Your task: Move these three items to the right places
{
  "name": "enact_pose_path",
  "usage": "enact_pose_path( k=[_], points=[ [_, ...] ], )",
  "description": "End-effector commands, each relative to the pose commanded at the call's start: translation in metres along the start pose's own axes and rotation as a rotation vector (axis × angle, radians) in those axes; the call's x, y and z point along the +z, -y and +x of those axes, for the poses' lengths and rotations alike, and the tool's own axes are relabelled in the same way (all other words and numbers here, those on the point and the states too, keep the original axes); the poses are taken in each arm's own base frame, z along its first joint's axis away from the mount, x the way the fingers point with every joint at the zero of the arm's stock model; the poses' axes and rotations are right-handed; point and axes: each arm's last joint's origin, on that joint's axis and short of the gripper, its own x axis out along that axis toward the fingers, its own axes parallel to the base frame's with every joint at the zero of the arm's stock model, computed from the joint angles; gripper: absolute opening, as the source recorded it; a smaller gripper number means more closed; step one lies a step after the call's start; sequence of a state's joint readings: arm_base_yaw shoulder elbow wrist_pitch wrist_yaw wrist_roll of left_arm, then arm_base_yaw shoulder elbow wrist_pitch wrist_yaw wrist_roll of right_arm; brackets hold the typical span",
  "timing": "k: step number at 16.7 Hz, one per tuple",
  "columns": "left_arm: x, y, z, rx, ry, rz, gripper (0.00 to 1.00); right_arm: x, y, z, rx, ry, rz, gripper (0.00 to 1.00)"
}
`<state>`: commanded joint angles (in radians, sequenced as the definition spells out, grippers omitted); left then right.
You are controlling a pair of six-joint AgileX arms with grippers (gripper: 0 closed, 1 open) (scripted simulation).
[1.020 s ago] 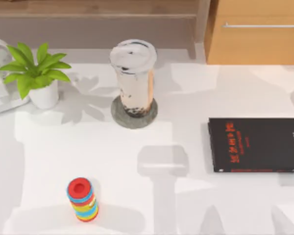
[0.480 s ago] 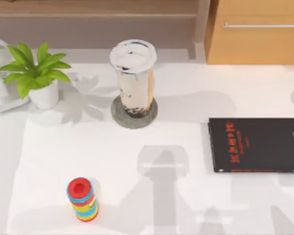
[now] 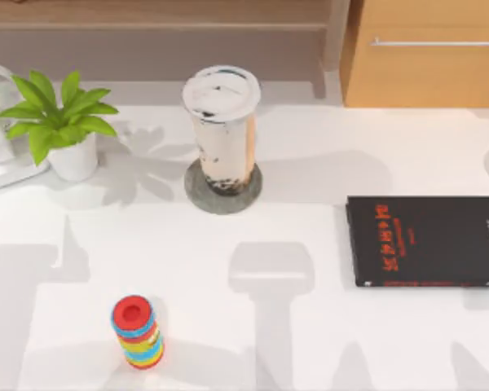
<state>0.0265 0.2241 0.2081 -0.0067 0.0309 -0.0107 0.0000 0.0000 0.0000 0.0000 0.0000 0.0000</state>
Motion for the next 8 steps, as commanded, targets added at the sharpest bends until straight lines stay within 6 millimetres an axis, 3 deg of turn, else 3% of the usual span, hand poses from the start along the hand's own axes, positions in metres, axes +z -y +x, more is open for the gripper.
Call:
enact_pose_path(
  k=[4, 8],
  points=[
    [-0.045, 0.001, -0.006, 0.003, 0.018, 0.012, 1.00, 0.000, 0.000, 0.000, 0.000, 0.000, 0.000, 1.00],
    [-0.053, 0.002, -0.006, 0.004, 0.023, 0.015, 1.00, 0.000, 0.000, 0.000, 0.000, 0.000, 0.000, 1.00]
  ],
)
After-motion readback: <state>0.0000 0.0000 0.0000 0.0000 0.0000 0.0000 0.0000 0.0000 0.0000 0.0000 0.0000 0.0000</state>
